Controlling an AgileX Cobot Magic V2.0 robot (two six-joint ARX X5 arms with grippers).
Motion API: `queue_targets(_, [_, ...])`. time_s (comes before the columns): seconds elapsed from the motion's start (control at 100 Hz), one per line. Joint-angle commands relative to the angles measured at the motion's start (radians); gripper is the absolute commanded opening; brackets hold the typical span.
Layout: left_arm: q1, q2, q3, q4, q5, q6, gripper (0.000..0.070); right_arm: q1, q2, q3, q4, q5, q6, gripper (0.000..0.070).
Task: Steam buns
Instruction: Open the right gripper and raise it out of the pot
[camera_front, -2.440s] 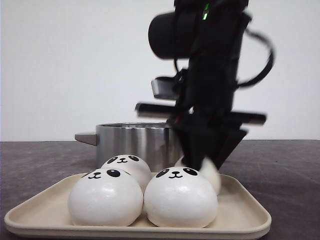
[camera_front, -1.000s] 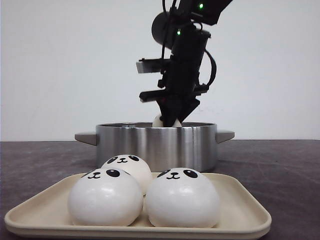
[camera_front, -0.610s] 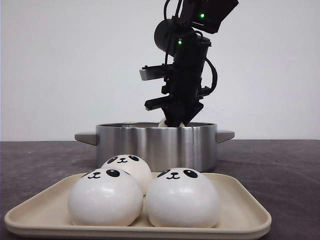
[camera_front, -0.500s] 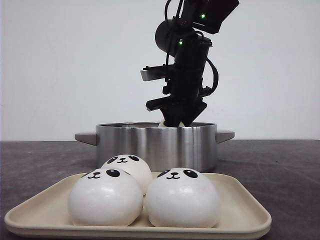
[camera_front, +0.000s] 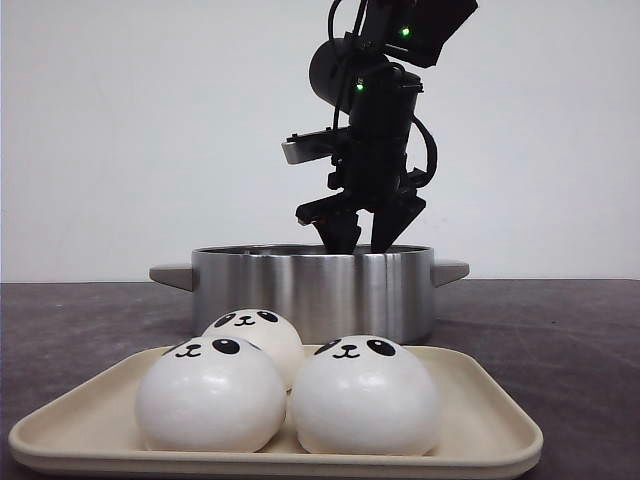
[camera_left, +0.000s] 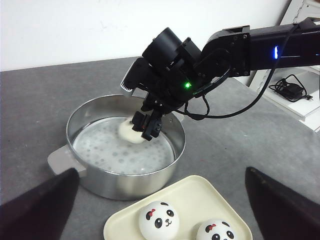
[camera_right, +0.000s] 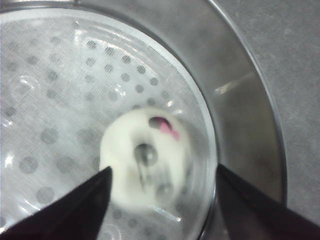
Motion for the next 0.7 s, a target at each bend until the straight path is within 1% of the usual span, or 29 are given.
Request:
queue_targets(0.0, [-0.005,0.006,0.016,0.011,-0.001,-0.002,0.0672,0.008,0.02,0.021,0.007,0.005,-0.011,0.0505])
queue_targets(0.23, [-0.005,0.006,0.016,0.011,-0.005,-0.002,0.0672,0.008,0.015,0.029,0.014,0.005,-0.01,0.0503])
queue_targets(0.3, [-0.005,0.006,0.016,0.011,-0.005,-0.002,0.0672,0.011,-0.001,0.051,-0.001,-0.003,0.007,0.0482])
queue_targets(0.33, [-0.005,0.006,0.016,0.011,-0.005,-0.002,0.0672,0.013,-0.012,0.063,-0.015,-0.01,0.013,0.0436])
queue_targets(0.36, [-0.005,0.006,0.016,0.011,-0.004,-0.002,0.0672,0.016,-0.027,0.075,-0.027,-0.019,0.013,0.0354])
queue_targets(0.39, [-0.005,0.006,0.016,0.011,-0.004,-0.002,0.0672,0.021,-0.043,0.086,-0.039,-0.031,0.016,0.0242])
queue_targets(0.44, [-0.005,0.007,0.016,0.012,-0.004,-0.002,0.0672,0.033,-0.08,0.101,-0.057,-0.047,0.039,0.0019])
queue_targets(0.45, [-0.005,0.008,0.016,0.012,-0.005,-0.002,0.0672,0.036,-0.096,0.102,-0.061,-0.053,0.048,0.0])
queue_targets(0.51, [-0.005,0.02,0.016,0.011,-0.005,-0.008,0.0672,0.048,-0.158,0.102,-0.069,-0.073,0.091,0.001])
queue_targets(0.59, [-0.005,0.05,0.016,0.01,-0.004,-0.054,0.0673,0.082,-0.254,0.102,-0.105,-0.084,0.138,0.0009])
queue_targets(0.69, [-0.005,0.112,0.016,0.003,0.017,-0.124,0.0673,0.141,-0.39,0.102,-0.175,-0.078,0.142,0.0009])
